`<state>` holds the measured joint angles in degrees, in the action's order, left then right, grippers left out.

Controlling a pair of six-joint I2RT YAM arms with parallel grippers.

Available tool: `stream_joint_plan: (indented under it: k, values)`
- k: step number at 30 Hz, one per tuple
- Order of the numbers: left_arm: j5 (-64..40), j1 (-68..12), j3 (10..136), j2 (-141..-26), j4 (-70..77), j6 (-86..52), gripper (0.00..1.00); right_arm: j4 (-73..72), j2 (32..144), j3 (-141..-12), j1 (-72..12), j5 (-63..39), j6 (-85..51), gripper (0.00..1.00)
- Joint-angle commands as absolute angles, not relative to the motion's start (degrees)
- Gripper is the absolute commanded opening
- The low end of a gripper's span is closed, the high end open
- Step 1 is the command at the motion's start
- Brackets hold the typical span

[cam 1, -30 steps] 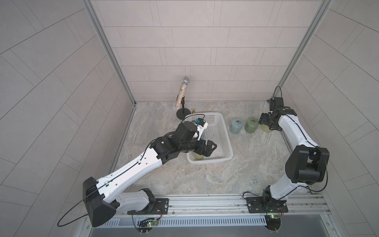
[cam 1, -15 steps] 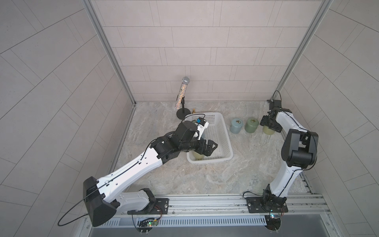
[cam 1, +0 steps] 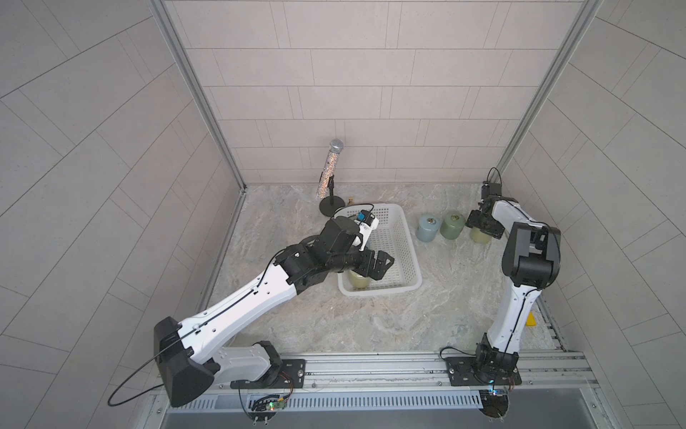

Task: Take the tea canister out of the basket
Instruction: Place the tea canister at the center of the board.

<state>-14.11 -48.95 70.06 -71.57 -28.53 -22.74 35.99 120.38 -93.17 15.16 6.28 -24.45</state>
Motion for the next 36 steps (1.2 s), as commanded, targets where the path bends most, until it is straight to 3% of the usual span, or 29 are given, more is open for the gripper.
stream_joint_plan:
  k: [1, 6, 20, 30, 36]
  values:
    - [-13.05, -49.21, 71.89, -71.95, -29.79, -21.27, 1.0, 34.19, 120.11, -94.83, 15.21, 6.44, -24.57, 0.83]
    - [-12.98, -49.16, 72.16, -72.33, -29.94, -21.29, 1.0, 34.12, 120.85, -94.49, 15.33, 6.31, -24.45, 0.83]
    - [-12.87, -49.21, 71.59, -71.27, -29.97, -21.38, 1.0, 35.04, 117.0, -94.45, 15.51, 4.92, -24.19, 0.99]
    - [-11.27, -49.13, 70.17, -70.15, -29.7, -21.55, 1.0, 39.42, 107.56, -92.66, 15.65, 3.34, -25.7, 1.0]
    - [-6.0, -49.13, 69.37, -69.74, -32.1, -22.06, 1.0, 38.16, 97.39, -84.64, 13.35, 0.15, -27.41, 1.0]
